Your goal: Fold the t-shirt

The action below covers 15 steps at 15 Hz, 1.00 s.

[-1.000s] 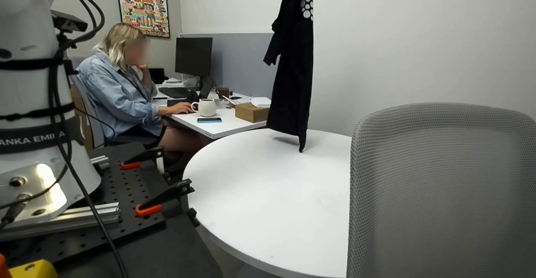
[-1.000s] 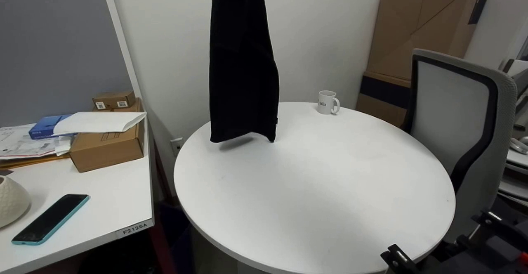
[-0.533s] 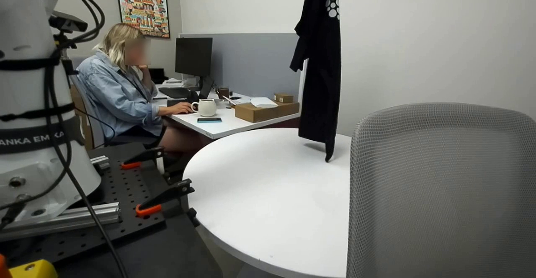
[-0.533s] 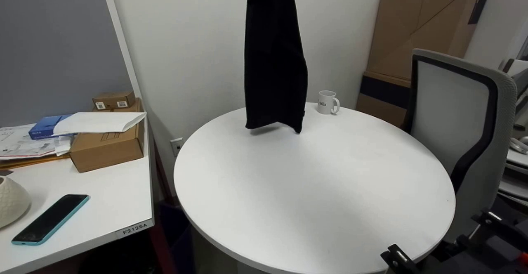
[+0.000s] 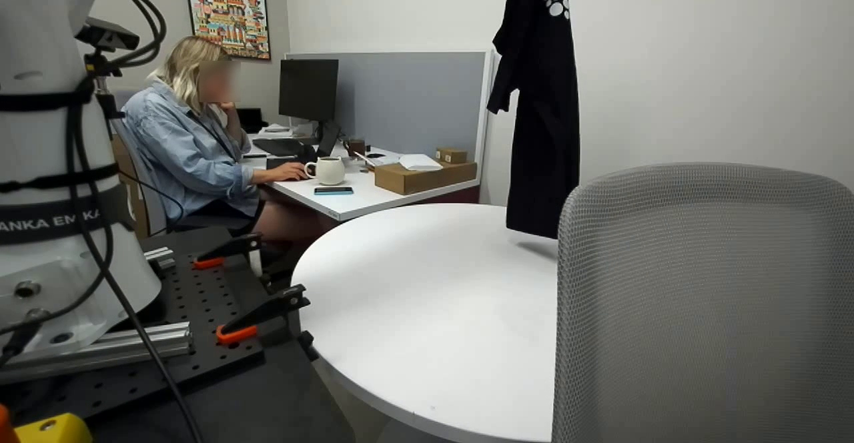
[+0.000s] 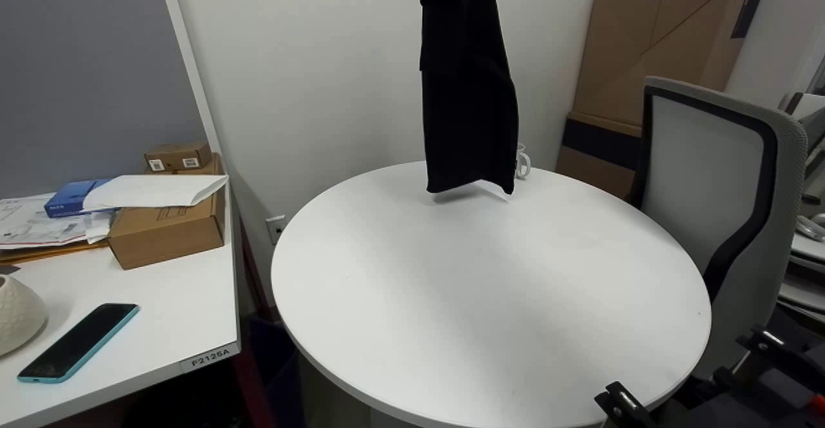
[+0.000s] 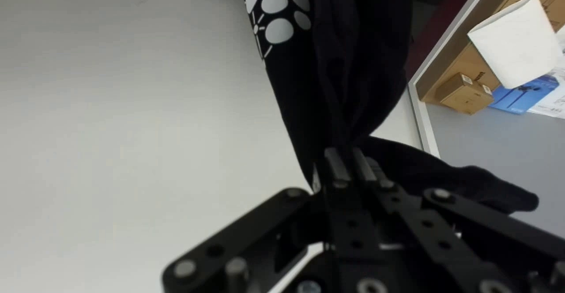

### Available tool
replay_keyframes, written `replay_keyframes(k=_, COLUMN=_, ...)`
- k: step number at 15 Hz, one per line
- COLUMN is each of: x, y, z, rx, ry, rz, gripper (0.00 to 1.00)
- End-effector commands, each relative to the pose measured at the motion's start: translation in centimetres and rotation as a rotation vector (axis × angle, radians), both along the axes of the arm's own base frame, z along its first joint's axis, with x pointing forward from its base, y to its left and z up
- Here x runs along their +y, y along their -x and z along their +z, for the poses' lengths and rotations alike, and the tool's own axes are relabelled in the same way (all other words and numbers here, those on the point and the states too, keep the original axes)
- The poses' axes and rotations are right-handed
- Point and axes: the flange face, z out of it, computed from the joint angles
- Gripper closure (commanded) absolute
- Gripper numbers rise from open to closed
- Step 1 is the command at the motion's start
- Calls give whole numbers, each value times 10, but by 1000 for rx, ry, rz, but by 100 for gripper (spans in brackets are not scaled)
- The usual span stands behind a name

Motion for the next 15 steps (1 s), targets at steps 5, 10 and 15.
replay_keyframes(k=5, x=81, y=-28, z=-121, rx=251, ry=81, rz=155, gripper=99)
replay_keyframes(k=10, x=143, y=-11, z=-232, rx=480, ry=121, rz=308, gripper=99)
replay_keyframes(k=15, x=194, y=28, z=-281, rx=593, ry=142, rz=455, gripper=99)
